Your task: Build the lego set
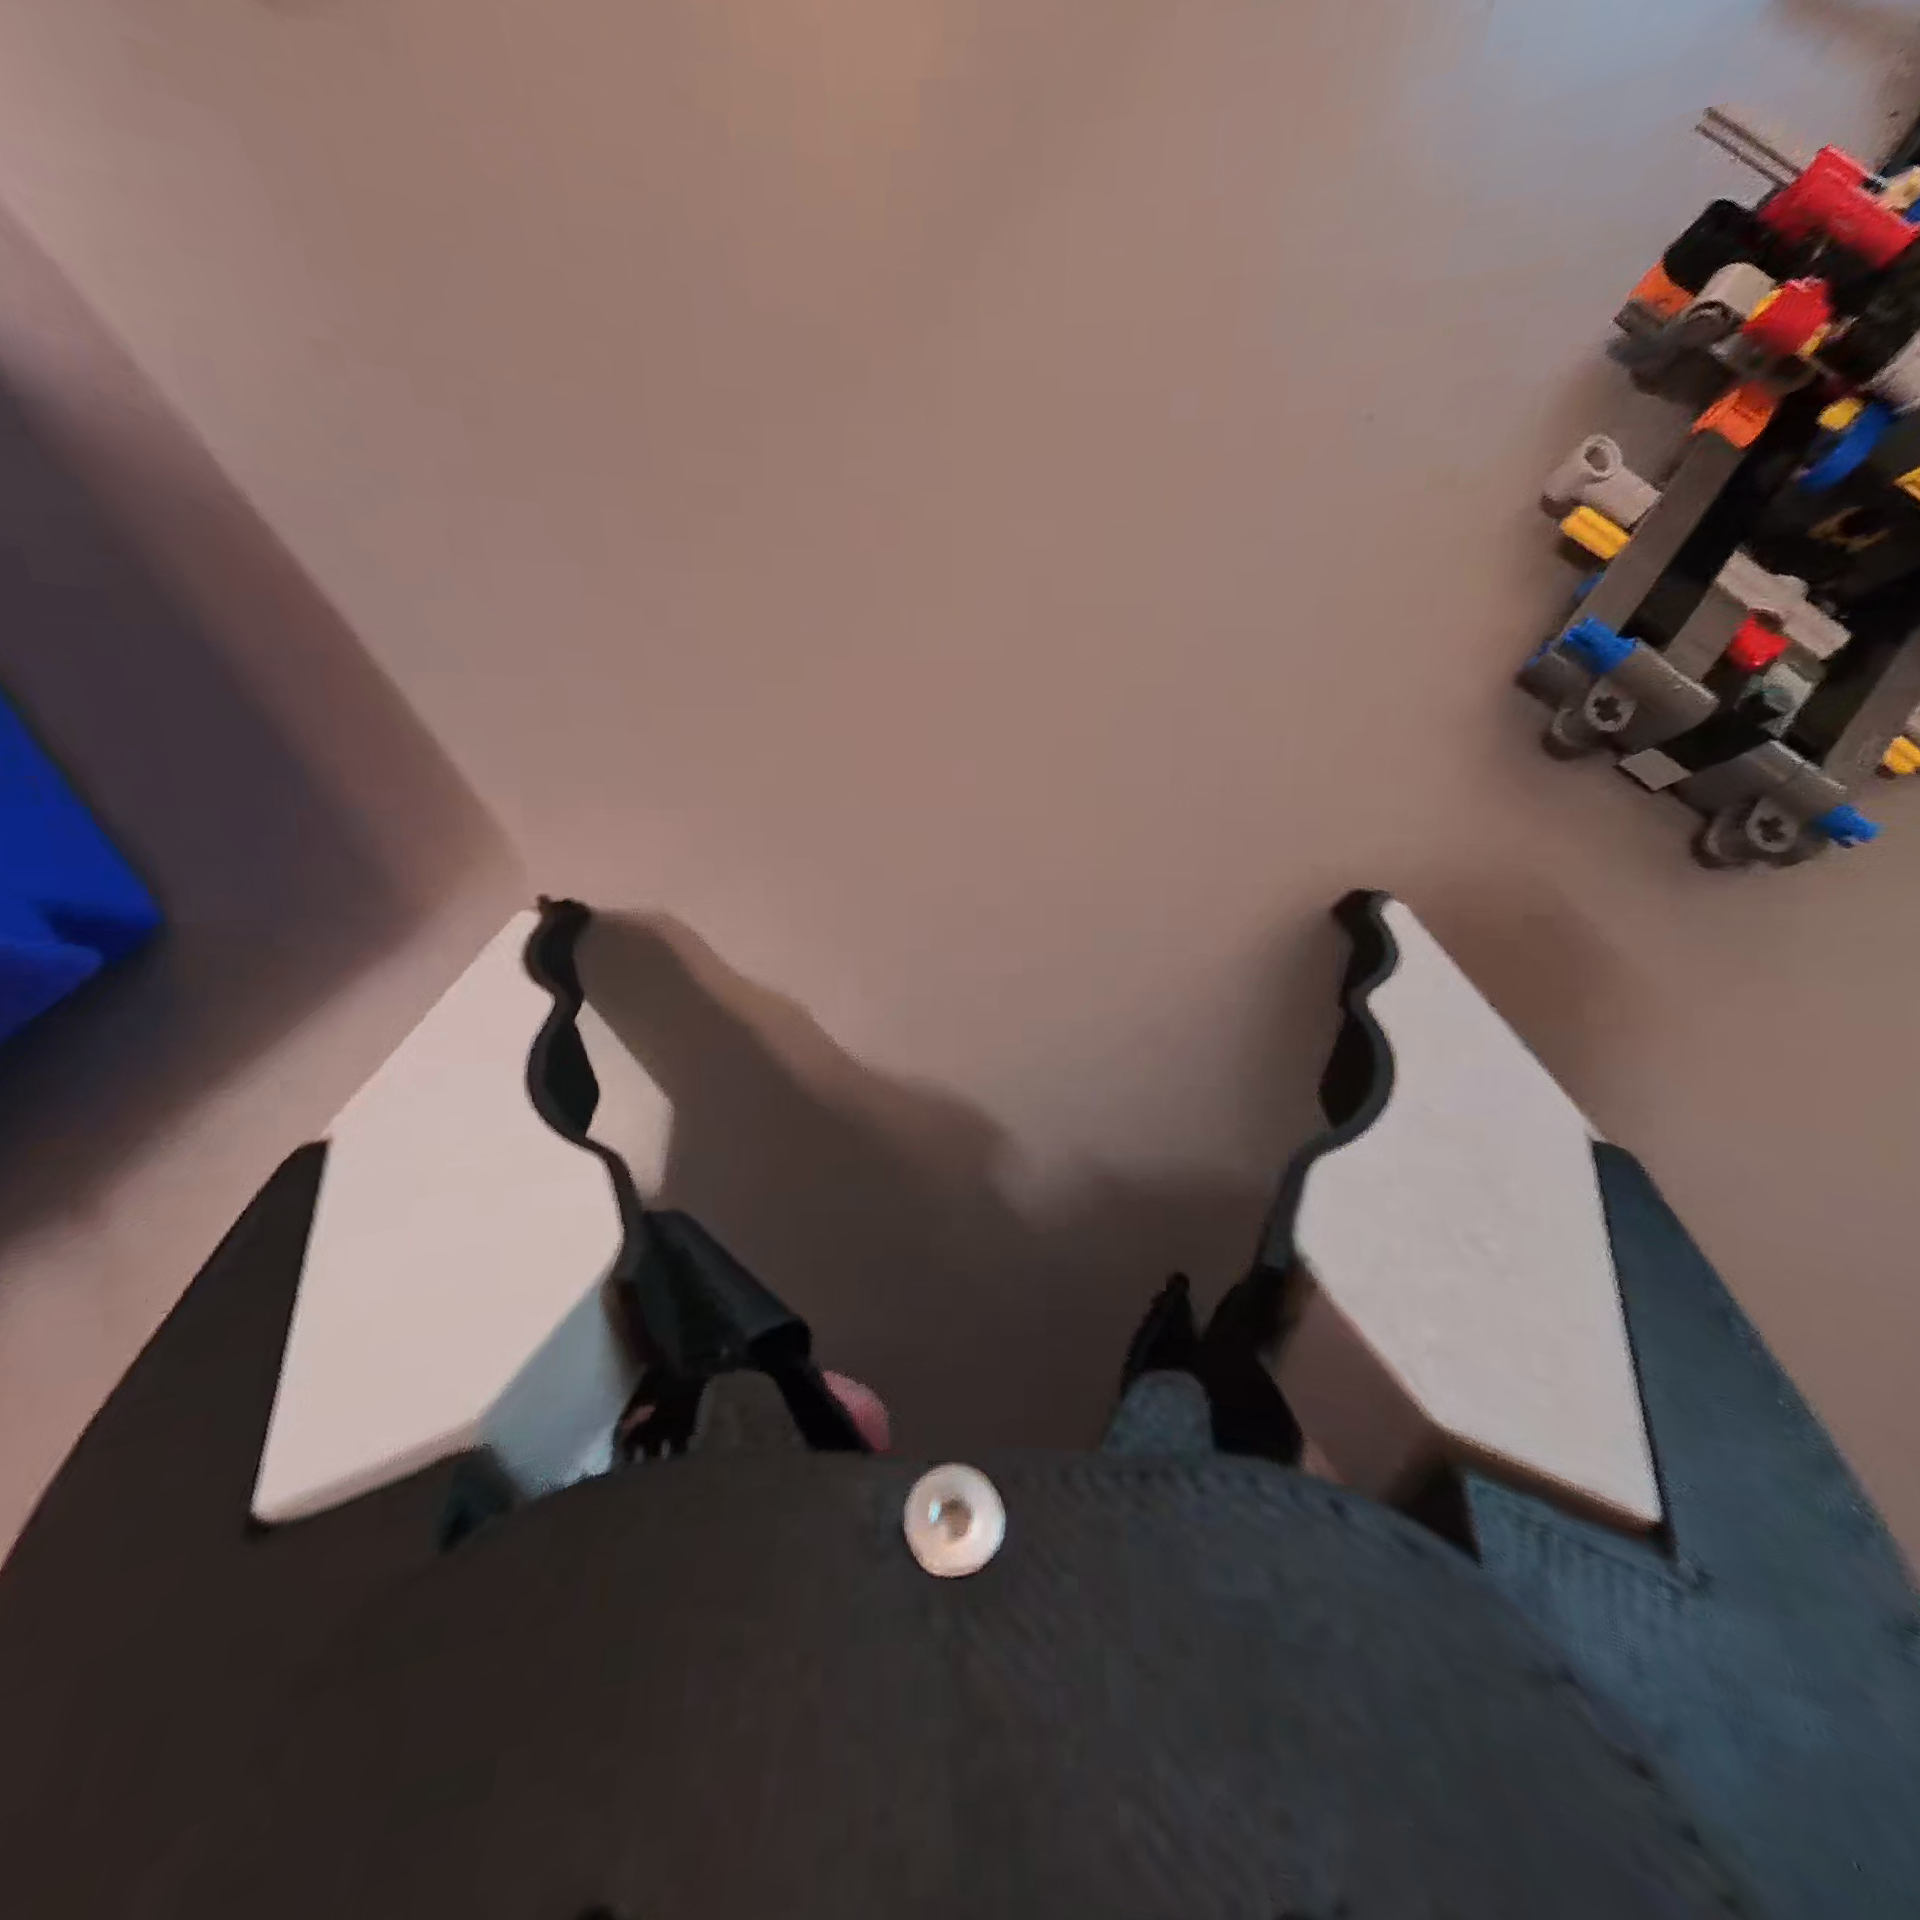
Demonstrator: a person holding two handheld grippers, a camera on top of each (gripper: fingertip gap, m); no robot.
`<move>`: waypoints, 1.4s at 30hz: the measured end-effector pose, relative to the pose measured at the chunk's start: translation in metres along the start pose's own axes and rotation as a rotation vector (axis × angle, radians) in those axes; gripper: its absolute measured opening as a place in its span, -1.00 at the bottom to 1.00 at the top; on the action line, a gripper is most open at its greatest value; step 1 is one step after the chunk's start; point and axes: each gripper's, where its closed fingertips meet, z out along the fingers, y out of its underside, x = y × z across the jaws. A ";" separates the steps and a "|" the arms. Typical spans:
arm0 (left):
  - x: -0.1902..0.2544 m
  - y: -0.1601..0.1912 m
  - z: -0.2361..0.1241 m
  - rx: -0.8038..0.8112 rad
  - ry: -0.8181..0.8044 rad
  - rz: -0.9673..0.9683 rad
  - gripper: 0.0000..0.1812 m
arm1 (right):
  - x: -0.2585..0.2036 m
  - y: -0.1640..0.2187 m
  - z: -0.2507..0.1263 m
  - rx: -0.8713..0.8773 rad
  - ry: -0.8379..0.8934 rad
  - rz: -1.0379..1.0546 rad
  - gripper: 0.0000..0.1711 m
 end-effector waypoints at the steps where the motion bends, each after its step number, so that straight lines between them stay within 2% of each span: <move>1: -0.005 0.002 -0.001 0.001 -0.033 -0.017 0.67 | 0.000 0.001 0.000 -0.001 0.006 0.009 0.81; 3: -0.008 0.007 -0.003 -0.022 -0.041 -0.035 0.75 | 0.001 0.002 -0.001 -0.001 0.016 0.019 0.81; 11: -0.003 0.012 -0.008 -0.013 -0.039 -0.037 0.73 | -0.006 0.004 -0.003 -0.010 -0.006 0.008 0.81; 12: -0.003 0.010 -0.010 0.011 -0.051 -0.022 0.70 | -0.006 0.005 -0.004 -0.008 -0.008 0.003 0.81; 14: -0.007 0.007 -0.015 0.042 -0.098 -0.068 0.34 | -0.005 0.007 -0.006 -0.003 -0.001 -0.001 0.81; 16: -0.006 0.011 -0.017 0.031 -0.103 -0.106 0.27 | -0.004 0.010 -0.009 -0.009 -0.001 0.007 0.80; 18: -0.008 0.012 -0.017 0.024 -0.106 -0.114 0.32 | 0.000 0.009 -0.009 0.001 0.014 0.022 0.75; 19: -0.009 0.011 -0.015 0.018 -0.098 -0.113 0.36 | 0.002 0.008 -0.007 -0.004 0.020 0.028 0.81; 23: -0.013 0.003 0.002 -0.012 -0.034 -0.050 0.76 | 0.011 -0.001 0.002 -0.004 0.040 0.057 0.82; 26: -0.014 -0.004 0.007 -0.009 -0.028 -0.044 0.75 | 0.011 -0.003 0.004 -0.003 0.042 0.058 0.81; 29: -0.012 -0.008 0.004 -0.006 -0.027 -0.116 0.73 | 0.009 -0.001 0.002 0.001 0.040 0.049 0.81; 32: -0.015 -0.004 0.001 0.022 -0.093 -0.077 0.63 | 0.006 0.000 0.001 0.000 0.039 0.050 0.81; 35: -0.019 0.001 0.000 0.000 -0.109 -0.129 0.68 | 0.004 0.000 0.001 -0.002 0.031 0.046 0.81; 38: -0.019 0.006 -0.006 -0.023 -0.123 -0.143 0.56 | 0.006 0.001 0.000 -0.003 0.029 0.047 0.81; 42: -0.015 0.007 -0.009 0.025 -0.114 -0.131 0.45 | 0.004 0.001 -0.001 -0.002 0.023 0.037 0.81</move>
